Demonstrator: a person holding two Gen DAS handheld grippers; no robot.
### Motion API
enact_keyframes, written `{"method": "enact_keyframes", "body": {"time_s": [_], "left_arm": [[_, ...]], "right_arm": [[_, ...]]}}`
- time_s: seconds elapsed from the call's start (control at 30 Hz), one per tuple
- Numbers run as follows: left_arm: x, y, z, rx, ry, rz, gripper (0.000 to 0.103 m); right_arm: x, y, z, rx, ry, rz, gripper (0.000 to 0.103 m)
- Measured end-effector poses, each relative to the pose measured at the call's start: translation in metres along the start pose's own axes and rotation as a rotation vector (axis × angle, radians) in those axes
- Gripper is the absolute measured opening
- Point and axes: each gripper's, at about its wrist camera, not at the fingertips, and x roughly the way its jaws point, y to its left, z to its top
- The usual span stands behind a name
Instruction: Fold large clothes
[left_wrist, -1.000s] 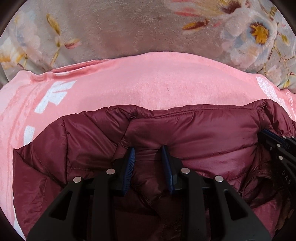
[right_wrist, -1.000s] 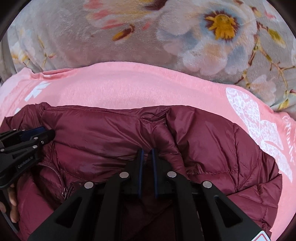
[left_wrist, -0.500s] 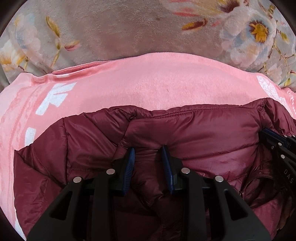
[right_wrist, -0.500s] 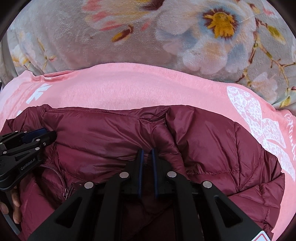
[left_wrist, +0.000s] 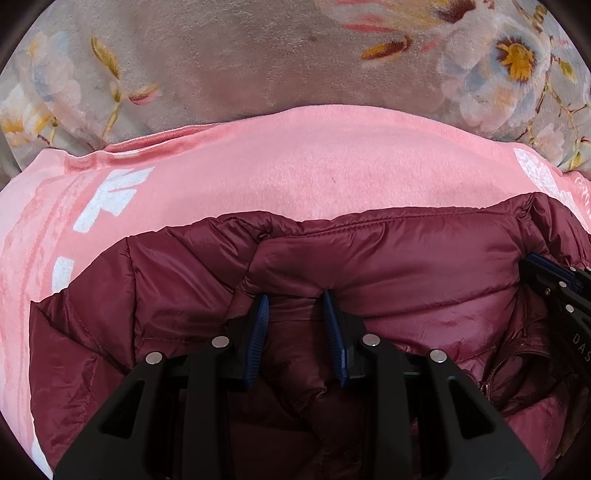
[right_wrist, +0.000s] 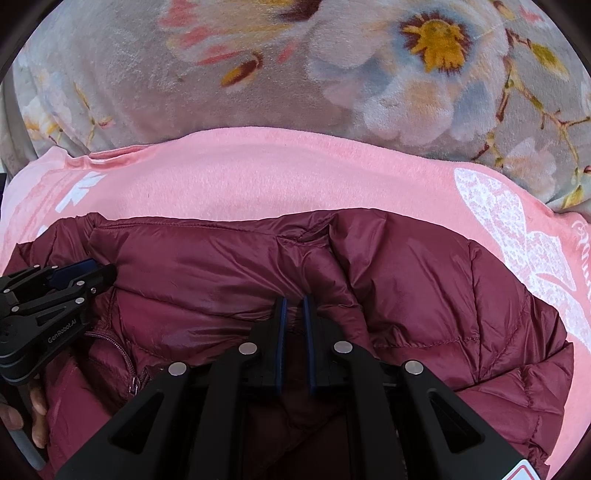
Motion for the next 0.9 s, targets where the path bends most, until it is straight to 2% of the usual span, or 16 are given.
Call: {"method": "enact_keyframes", "body": {"time_s": [0.23, 0.37, 0.4, 0.47, 0.5, 0.53, 0.57, 0.6, 0.7, 0.77, 0.9], "left_arm": [[0.002, -0.004, 0.002, 0.023, -0.002, 0.04, 0.031], [0.003, -0.008, 0.004, 0.045, 0.003, 0.079, 0.032], [0.002, -0.01, 0.003, 0.056, 0.002, 0.103, 0.036], [-0.014, -0.018, -0.005, 0.084, 0.021, 0.202, 0.053], [-0.025, -0.019, -0.011, 0.077, 0.02, 0.218, 0.072], [-0.042, -0.019, -0.02, 0.064, 0.002, 0.192, 0.08], [-0.068, -0.017, -0.035, 0.052, -0.027, 0.127, 0.081], [-0.085, -0.016, -0.046, 0.047, -0.036, 0.09, 0.082], [-0.155, 0.014, -0.099, 0.017, -0.03, -0.032, 0.091], [-0.187, 0.036, -0.13, -0.016, -0.008, -0.074, 0.096], [-0.243, 0.099, -0.217, -0.143, 0.083, -0.114, 0.097]], "right_arm": [[0.001, -0.002, 0.001, 0.003, -0.001, 0.003, 0.007], [0.003, -0.012, 0.003, 0.054, -0.001, 0.066, 0.007], [0.001, -0.014, 0.003, 0.067, -0.001, 0.079, 0.008], [-0.013, -0.017, -0.003, 0.098, 0.026, 0.083, 0.012], [-0.024, -0.017, -0.007, 0.115, 0.044, 0.075, 0.027], [-0.04, -0.018, -0.014, 0.133, 0.05, 0.083, 0.037], [-0.068, -0.018, -0.028, 0.137, 0.042, 0.107, 0.057], [-0.087, -0.018, -0.039, 0.127, 0.031, 0.108, 0.065], [-0.168, -0.023, -0.095, 0.047, -0.016, 0.112, 0.077], [-0.22, -0.037, -0.148, 0.033, -0.023, 0.111, 0.084], [-0.288, -0.081, -0.244, 0.145, 0.027, 0.13, 0.086]]}}
